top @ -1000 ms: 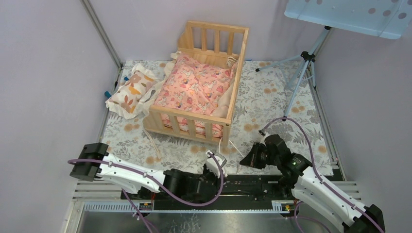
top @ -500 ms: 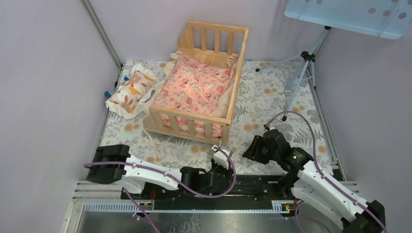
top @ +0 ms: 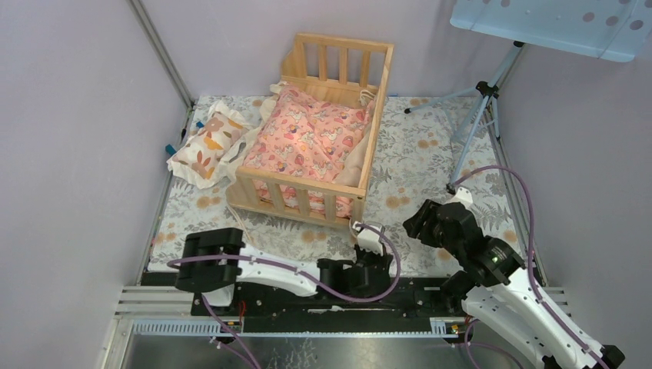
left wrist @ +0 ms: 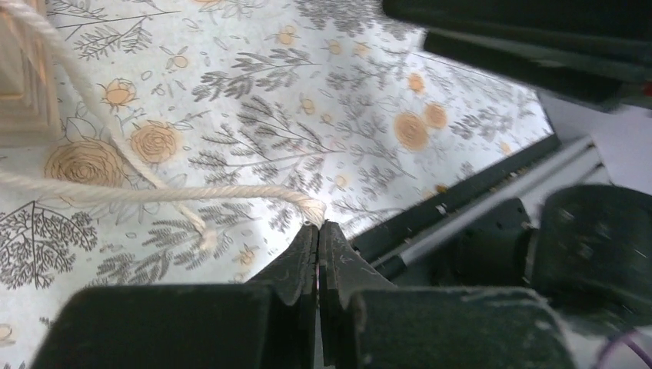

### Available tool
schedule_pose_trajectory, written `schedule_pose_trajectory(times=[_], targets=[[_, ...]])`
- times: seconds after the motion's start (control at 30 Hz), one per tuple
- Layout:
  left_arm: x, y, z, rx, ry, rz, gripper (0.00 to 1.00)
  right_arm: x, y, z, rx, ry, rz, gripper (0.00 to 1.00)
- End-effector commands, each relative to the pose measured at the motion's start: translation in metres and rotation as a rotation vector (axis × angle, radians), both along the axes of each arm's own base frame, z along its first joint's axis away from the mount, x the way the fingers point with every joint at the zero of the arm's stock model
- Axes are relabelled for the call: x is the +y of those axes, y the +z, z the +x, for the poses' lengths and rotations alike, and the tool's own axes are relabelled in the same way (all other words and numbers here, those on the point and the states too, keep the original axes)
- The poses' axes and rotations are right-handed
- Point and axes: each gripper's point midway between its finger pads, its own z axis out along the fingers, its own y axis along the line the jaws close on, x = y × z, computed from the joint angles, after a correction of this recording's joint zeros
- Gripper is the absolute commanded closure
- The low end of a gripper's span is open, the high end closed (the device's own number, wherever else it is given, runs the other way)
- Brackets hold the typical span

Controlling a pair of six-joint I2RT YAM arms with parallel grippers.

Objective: Set up the pet bed
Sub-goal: Cross the ropes on the bed frame.

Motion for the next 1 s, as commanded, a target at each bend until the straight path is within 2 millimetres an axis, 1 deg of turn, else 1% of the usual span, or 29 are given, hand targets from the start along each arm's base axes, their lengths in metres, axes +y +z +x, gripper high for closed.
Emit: schedule_pose_trajectory(times=[0.0,0.1,0.17,0.27,0.37,0.5,0.67,0.8,0.87,0.93,0.97], targets=[[-0.015,-0.002,0.027,0.047,0.077,-0.074,1.0,-0.008,0.018,0.007,-0.06,-0.012,-0.041,0.41],[-0.01,-0.015,0.041,0.072,0.135,-0.074,1.0,-0.006,0.018,0.008,-0.05,-0.012,-0.041,0.41],[-0.009,-0.02,0.048,0.074,0.165,-0.089,1.0,-0.005,0.019,0.01,-0.062,-0.019,-0.028,0.41],[-0.015,-0.025,0.055,0.074,0.182,-0.106,1.0,-0.005,0.021,0.011,-0.079,-0.033,-0.006,0.41],[-0.022,-0.033,0.058,0.079,0.189,-0.103,0.99,-0.004,0.019,0.011,-0.075,-0.033,-0.003,0.4],[-0.025,-0.044,0.058,0.086,0.192,-0.087,0.92,-0.003,0.019,0.011,-0.069,-0.03,-0.004,0.4],[-0.024,-0.054,0.061,0.086,0.195,-0.065,0.8,-0.007,0.019,0.01,-0.077,-0.034,-0.015,0.4],[-0.025,-0.06,0.057,0.102,0.172,-0.04,0.75,-0.007,0.018,0.01,-0.077,-0.034,-0.02,0.4],[-0.025,-0.061,0.055,0.108,0.164,-0.028,0.65,-0.007,0.019,0.01,-0.078,-0.032,-0.02,0.4],[-0.021,-0.063,0.055,0.109,0.163,-0.012,0.58,-0.007,0.019,0.011,-0.079,-0.033,-0.022,0.4],[-0.019,-0.064,0.055,0.11,0.164,-0.001,0.51,-0.008,0.018,0.011,-0.079,-0.033,-0.024,0.4]])
